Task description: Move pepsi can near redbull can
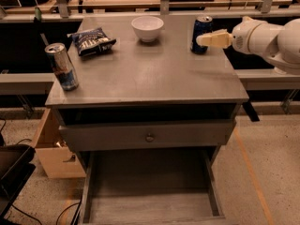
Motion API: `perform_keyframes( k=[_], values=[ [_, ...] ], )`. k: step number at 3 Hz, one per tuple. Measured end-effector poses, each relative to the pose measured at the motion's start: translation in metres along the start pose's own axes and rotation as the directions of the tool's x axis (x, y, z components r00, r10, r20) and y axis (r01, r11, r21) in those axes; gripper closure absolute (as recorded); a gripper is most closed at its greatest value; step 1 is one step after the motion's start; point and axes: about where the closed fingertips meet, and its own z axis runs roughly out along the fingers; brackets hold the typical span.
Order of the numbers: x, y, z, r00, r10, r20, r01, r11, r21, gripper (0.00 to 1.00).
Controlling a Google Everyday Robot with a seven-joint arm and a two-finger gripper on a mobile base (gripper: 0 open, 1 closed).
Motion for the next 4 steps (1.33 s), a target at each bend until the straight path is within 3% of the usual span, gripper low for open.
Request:
perform_keyframes(
  k=[2, 3, 4],
  values=[
    [-0.002, -0.017, 0.08, 0.992, 0.102, 0.072, -0.097, 0.9926, -0.073, 0.0],
    [-0.011, -0.017, 0.102, 0.981, 0.157, 0.117, -0.144, 0.9832, -0.113, 0.18],
    [-0.014, -0.018, 0.104, 0.979, 0.16, 0.126, -0.146, 0.9826, -0.116, 0.41]
  ],
)
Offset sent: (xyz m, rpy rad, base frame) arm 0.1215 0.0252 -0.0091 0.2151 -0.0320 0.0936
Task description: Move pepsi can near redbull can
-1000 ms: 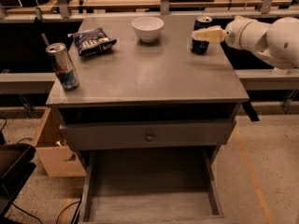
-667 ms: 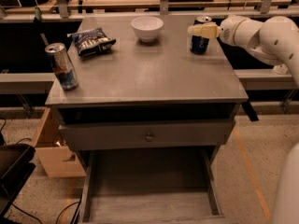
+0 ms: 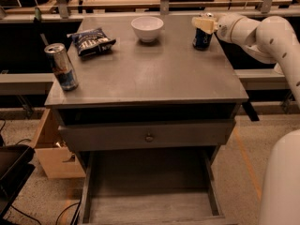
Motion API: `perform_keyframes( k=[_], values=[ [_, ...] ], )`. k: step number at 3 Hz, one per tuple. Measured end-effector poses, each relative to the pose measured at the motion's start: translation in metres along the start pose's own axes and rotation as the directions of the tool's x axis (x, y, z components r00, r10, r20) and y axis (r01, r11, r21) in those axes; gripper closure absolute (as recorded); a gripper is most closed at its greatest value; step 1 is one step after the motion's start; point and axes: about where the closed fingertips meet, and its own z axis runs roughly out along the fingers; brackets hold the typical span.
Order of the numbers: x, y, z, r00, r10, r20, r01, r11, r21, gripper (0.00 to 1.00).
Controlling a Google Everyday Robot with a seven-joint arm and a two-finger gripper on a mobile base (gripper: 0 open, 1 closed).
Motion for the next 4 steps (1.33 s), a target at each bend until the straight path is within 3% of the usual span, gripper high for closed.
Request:
perform_keyframes(
  k=[2, 3, 4],
  values=[
    [0.002, 0.005, 0.005, 1.0, 0.002, -0.003, -0.002, 1.0, -0.008, 0.88],
    [0.003, 0.007, 0.007, 1.0, 0.003, -0.003, -0.003, 0.9999, -0.012, 1.0],
    [-0.009, 0.014, 0.009, 1.0, -0.005, 0.003, 0.005, 0.9996, -0.028, 1.0]
  ],
)
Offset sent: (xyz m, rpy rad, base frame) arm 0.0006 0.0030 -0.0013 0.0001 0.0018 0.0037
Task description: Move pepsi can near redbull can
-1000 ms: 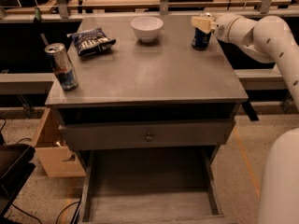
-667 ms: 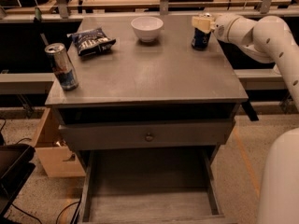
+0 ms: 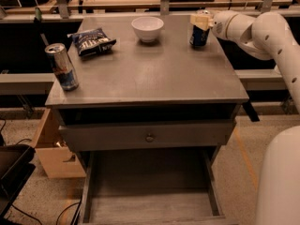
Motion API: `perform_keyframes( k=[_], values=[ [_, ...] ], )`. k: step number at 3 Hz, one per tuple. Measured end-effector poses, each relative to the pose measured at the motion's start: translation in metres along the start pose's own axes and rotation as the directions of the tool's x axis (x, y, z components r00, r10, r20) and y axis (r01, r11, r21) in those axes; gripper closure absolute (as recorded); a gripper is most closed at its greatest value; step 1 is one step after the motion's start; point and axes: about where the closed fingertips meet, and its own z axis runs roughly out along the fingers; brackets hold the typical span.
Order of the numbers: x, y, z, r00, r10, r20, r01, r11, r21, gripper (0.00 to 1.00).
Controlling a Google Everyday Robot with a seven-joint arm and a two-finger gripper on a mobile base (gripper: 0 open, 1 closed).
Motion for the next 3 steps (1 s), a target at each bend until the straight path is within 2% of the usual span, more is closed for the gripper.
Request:
perform_keyframes(
  k=[1, 2, 3],
  values=[
    [-0.027, 0.022, -0.015, 1.0, 0.01, 0.011, -0.009, 0.9996, -0.025, 1.0],
    [-0.048, 0.051, -0.044, 1.0, 0.002, 0.02, -0.001, 0.9993, -0.038, 1.0],
    [-0.047, 0.097, -0.072, 0.999, 0.0, 0.033, 0.003, 0.9972, -0.075, 1.0]
  ],
)
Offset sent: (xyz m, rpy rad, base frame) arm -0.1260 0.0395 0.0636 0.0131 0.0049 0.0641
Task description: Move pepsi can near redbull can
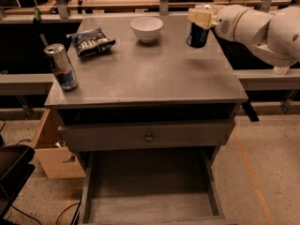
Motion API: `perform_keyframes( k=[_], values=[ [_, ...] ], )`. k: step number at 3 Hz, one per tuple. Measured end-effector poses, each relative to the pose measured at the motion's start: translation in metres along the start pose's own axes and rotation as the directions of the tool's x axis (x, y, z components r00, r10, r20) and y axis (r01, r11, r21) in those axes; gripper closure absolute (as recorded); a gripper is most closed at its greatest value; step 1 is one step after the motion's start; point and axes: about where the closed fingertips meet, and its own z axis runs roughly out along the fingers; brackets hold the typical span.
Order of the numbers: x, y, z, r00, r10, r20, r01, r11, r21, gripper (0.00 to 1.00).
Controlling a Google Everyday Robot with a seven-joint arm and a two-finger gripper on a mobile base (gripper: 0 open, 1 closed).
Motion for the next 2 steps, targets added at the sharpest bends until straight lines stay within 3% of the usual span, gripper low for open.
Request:
perform_keyframes(
  k=[1, 2],
  values=[
    [0.009, 0.055, 0.005, 1.0, 0.003, 0.025, 0.0, 0.9942, -0.108, 1.0],
    [0.01, 0.119, 0.024, 0.999, -0.022, 0.047, 0.034, 0.964, -0.264, 1.0]
  ],
)
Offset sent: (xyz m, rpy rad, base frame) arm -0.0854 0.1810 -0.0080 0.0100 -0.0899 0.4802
